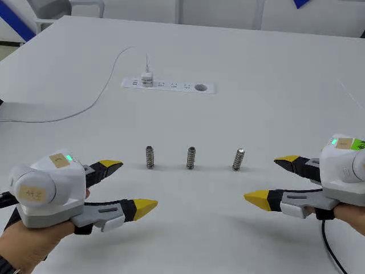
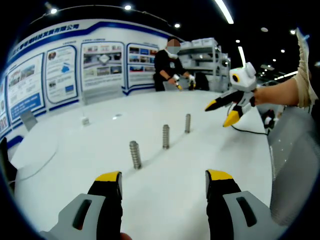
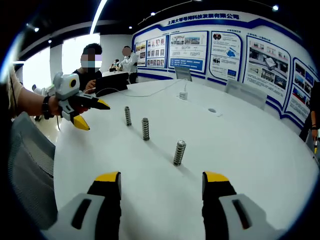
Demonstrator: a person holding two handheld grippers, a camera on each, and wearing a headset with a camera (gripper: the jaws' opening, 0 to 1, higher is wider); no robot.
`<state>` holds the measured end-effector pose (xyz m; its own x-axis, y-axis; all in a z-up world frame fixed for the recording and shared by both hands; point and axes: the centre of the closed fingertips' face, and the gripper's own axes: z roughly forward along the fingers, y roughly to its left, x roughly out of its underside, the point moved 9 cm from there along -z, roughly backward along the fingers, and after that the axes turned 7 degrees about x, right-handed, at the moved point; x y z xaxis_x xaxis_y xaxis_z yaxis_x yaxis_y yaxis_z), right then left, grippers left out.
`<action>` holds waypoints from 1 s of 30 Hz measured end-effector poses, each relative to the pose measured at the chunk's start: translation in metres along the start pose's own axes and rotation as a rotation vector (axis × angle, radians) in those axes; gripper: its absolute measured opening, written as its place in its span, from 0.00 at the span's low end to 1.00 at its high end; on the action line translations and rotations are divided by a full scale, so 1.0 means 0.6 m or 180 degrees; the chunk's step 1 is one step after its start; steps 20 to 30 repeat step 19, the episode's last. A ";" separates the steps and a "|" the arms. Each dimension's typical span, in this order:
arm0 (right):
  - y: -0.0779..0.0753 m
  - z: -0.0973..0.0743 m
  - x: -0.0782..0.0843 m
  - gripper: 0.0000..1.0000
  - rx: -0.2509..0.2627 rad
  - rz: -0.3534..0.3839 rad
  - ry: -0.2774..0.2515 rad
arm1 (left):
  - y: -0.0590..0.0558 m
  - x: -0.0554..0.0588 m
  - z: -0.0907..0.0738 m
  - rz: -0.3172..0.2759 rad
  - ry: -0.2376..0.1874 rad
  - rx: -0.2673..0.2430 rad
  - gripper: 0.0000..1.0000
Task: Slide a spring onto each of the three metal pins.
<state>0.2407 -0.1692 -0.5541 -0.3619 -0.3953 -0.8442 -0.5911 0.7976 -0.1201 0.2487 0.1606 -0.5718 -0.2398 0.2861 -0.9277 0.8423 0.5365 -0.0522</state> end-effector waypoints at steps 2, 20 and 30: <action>0.002 -0.001 0.001 0.67 0.0018 0.0013 -0.0032 | 0.000 0.001 -0.001 -0.0002 0.0000 -0.0006 0.69; 0.005 0.001 0.005 0.67 0.0038 0.0053 -0.0070 | -0.001 0.002 -0.005 -0.0013 -0.0007 -0.0047 0.69; 0.005 0.001 0.005 0.67 0.0038 0.0053 -0.0070 | -0.001 0.002 -0.005 -0.0013 -0.0007 -0.0047 0.69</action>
